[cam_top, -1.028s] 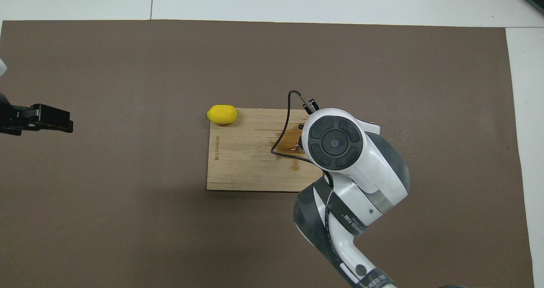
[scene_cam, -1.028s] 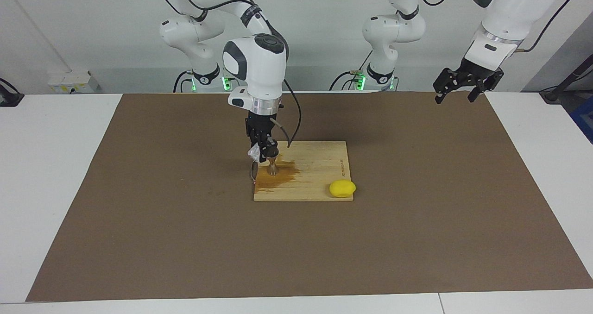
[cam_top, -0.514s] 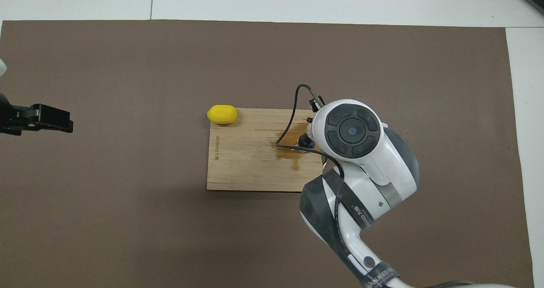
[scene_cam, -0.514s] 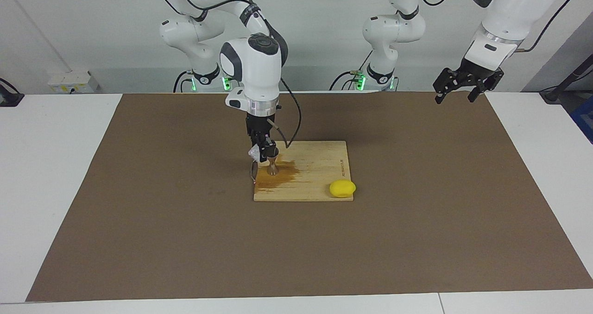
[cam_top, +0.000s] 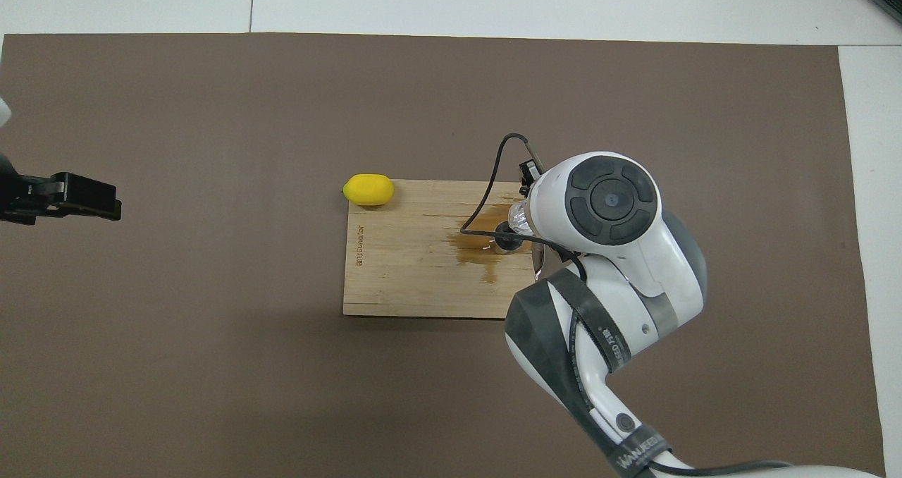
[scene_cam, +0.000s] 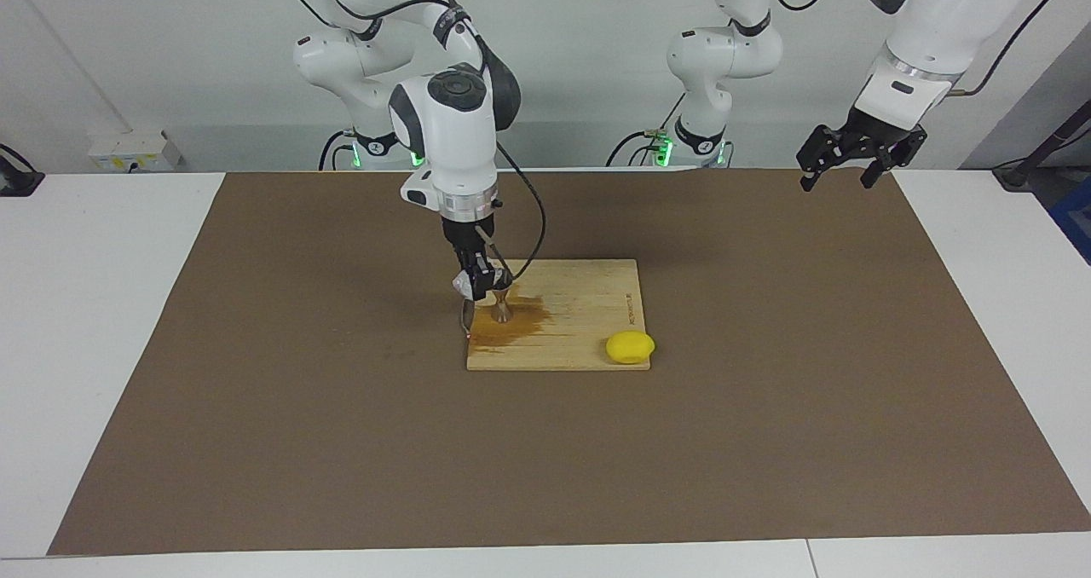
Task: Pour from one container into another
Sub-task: 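Carry the glass cup back and lower it to its spot with the right gripper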
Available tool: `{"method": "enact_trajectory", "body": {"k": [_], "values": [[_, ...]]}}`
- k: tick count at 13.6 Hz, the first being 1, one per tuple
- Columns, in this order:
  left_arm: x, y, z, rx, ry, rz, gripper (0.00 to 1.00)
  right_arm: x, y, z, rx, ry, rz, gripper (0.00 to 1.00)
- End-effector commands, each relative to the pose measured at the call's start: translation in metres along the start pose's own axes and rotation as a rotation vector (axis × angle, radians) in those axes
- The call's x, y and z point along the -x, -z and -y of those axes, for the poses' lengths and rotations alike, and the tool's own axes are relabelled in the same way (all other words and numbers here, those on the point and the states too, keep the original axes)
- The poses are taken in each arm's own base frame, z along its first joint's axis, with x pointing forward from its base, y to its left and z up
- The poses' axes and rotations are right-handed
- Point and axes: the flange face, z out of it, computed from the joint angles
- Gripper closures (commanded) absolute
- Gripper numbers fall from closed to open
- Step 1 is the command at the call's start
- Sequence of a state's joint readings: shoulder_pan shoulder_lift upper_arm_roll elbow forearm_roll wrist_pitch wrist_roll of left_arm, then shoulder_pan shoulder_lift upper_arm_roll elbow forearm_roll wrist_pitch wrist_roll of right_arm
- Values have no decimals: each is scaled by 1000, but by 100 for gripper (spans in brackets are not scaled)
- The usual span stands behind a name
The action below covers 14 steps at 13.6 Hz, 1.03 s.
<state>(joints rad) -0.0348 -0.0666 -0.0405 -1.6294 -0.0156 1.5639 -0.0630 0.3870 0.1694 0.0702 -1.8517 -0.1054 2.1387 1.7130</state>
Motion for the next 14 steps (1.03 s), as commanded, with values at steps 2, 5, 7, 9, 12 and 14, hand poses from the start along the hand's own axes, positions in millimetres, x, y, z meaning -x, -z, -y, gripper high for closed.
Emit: {"method": "enact_trajectory", "body": {"k": [2,5,7,9,12,14], "values": [[6,3,-2,-2,-9,2,0,-30,-6,3,13,-72,90,100],[7,2,-4,-2,-14,12,0,-74,-18,-2,34,-171,214,100],[7,2,-5,-2,-14,12,0,-119,-32,-12,37,-239,324,100],[7,2,-4,-2,-12,12,0,-159,-45,-25,30,-315,417,100],[6,2,-4,-2,-14,1,0,-223,-69,-45,19,-462,532,100],[6,2,-7,-2,-24,3,0,-259,-86,-61,13,-498,585,100]]}}
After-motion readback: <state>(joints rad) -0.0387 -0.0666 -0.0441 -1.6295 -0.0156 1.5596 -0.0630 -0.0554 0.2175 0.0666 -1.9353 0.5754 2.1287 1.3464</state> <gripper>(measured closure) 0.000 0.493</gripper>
